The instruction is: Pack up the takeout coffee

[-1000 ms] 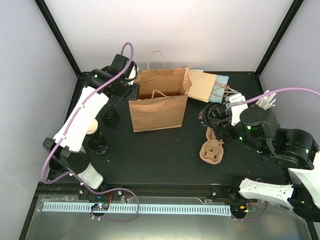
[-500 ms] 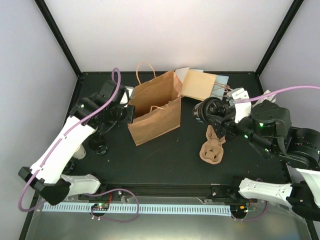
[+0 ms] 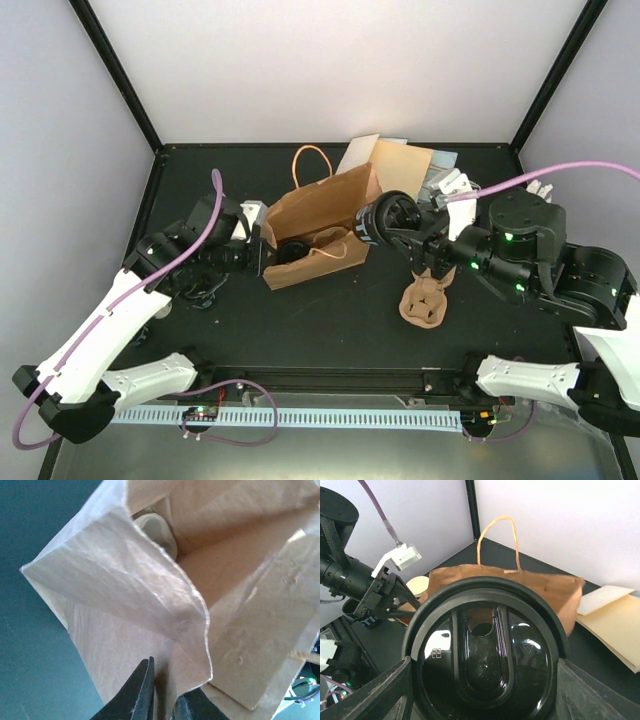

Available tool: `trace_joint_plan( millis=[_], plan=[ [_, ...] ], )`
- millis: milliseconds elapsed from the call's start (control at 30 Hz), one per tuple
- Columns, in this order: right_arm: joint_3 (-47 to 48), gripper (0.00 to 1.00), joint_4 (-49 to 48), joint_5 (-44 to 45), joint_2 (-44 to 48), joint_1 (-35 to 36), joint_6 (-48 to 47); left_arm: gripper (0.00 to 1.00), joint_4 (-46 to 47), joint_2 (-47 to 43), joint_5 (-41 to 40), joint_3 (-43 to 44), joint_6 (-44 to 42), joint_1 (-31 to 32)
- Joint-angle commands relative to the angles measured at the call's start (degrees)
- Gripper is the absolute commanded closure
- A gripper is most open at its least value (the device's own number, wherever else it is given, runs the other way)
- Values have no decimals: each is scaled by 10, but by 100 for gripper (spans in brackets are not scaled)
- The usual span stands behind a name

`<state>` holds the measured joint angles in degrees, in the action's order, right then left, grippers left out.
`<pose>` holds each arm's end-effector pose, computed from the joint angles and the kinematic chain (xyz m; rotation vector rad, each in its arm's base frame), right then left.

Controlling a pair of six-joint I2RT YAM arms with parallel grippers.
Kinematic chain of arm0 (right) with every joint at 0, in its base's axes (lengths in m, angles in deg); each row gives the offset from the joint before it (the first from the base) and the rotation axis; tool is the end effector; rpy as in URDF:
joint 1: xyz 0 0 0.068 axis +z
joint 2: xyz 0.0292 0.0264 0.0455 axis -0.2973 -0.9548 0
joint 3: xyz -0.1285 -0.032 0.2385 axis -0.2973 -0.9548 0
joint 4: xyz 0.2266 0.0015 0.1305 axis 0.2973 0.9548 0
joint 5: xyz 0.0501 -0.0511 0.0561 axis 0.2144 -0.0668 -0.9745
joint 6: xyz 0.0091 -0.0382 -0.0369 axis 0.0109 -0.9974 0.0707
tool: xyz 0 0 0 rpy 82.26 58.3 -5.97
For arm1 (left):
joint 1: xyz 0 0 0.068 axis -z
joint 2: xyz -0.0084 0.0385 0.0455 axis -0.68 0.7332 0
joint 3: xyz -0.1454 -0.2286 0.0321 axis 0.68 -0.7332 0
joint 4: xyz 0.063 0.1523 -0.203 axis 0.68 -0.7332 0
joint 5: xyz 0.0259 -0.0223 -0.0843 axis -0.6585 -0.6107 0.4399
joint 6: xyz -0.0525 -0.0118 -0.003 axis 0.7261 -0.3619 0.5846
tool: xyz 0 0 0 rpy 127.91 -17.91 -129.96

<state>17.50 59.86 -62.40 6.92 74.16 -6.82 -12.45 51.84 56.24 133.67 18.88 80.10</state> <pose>0.0717 0.0995 0.5031 -0.6612 1.9002 0.6289 0.1412 -0.1126 0.3792 0.2290 2.4817 -0.6681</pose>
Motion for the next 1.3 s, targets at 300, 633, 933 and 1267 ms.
trace_joint_plan(
  millis=[300, 633, 933, 1267],
  plan=[
    [0, 44, -67, 4, -94, -2, -31, 94, 7, -19, 16, -23, 21, 3],
    [-98, 45, -103, 25, -105, -2, -42, 94, 6, -28, 26, -34, 25, 3],
    [-152, 46, -106, -28, -100, -2, -39, 91, 5, -38, 32, -36, 29, 5],
    [-212, 46, -102, -86, -77, -2, -43, 45, -61, -80, 3, 20, -5, 5]
  ],
)
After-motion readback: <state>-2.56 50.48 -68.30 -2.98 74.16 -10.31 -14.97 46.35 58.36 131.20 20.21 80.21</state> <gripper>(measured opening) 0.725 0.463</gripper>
